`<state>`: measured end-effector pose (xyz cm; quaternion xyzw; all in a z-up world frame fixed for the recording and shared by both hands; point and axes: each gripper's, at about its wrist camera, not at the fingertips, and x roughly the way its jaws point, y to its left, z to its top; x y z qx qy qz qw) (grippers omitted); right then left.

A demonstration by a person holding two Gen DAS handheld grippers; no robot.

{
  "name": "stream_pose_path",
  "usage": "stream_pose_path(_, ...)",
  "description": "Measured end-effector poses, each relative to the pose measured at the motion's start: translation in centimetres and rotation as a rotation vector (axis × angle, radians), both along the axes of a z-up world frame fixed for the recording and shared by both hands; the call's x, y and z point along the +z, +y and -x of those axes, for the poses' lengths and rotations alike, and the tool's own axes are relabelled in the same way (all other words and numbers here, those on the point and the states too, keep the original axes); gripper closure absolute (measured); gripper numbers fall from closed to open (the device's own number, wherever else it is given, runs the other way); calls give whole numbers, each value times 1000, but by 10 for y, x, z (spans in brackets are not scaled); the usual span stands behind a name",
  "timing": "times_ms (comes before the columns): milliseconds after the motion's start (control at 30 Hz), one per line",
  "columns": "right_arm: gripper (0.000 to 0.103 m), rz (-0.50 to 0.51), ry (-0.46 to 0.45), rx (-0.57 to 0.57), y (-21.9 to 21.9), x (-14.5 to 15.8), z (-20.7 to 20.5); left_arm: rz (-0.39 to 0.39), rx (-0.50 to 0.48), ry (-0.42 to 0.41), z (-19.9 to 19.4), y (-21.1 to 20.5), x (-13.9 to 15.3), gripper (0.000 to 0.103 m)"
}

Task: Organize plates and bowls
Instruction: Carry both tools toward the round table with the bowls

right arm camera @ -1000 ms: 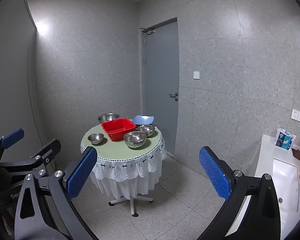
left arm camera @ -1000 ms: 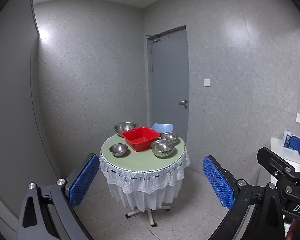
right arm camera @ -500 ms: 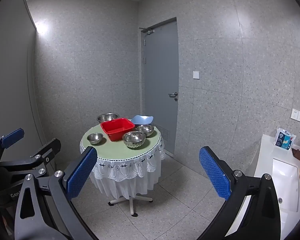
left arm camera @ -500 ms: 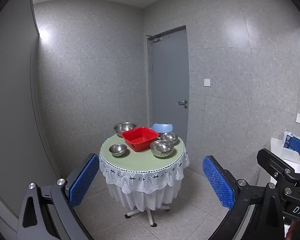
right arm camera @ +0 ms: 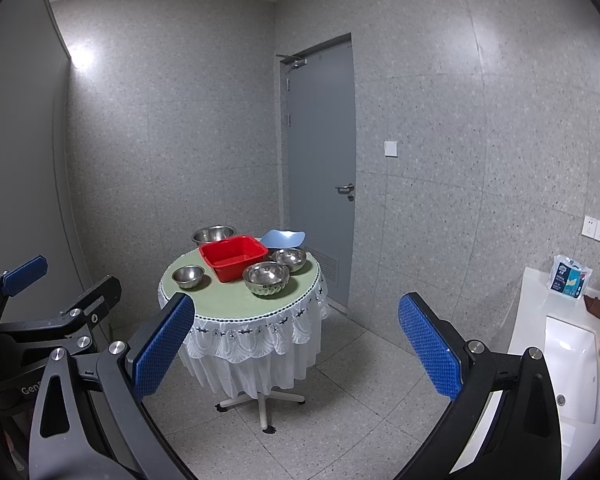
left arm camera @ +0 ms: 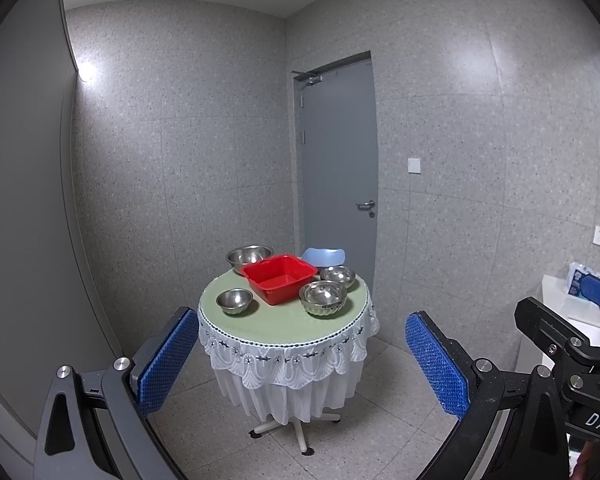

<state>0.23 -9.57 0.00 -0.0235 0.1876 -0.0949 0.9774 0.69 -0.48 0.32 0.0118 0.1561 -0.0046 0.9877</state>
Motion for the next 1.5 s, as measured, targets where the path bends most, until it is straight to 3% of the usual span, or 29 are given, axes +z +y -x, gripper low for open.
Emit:
stream_pose_path(767,0,-9,13,17,-17,-3,-34,-11,29,5,-40,-6,-11,1)
stream_pose_path(1167,0,-20,47,85,-9,-17,-85,-5,100,37,-98,0,-17,1)
stream_pose_path(1500,0,-36,74,73,7,-33,-135,-10,83,63,-168,29,-23,1)
